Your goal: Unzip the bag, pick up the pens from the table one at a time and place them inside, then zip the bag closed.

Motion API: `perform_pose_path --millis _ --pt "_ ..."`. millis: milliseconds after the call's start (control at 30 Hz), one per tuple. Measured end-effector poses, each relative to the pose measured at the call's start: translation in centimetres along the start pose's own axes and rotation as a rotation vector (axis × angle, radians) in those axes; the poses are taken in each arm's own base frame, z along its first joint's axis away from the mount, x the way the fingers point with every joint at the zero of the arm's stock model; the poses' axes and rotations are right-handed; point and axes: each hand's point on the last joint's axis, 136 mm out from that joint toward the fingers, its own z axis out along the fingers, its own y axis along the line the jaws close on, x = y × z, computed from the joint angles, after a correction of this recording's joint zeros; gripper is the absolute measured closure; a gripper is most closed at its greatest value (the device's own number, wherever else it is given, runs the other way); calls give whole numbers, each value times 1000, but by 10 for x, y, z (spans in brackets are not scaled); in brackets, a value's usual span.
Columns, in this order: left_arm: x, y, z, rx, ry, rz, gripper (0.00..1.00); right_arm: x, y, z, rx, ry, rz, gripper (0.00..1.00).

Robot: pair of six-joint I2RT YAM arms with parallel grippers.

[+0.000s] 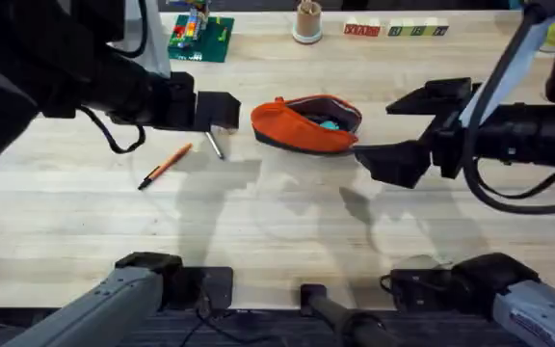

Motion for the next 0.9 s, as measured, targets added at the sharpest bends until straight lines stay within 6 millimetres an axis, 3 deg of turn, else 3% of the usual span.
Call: perform_pose_path --millis 267,900 --pt "-4 5 0 -31 -16 -99 5 0 0 0 0 1 1 4" --pt "-12 6 5 -28 -36 -122 6 14 -16 -1 99 64 17 4"
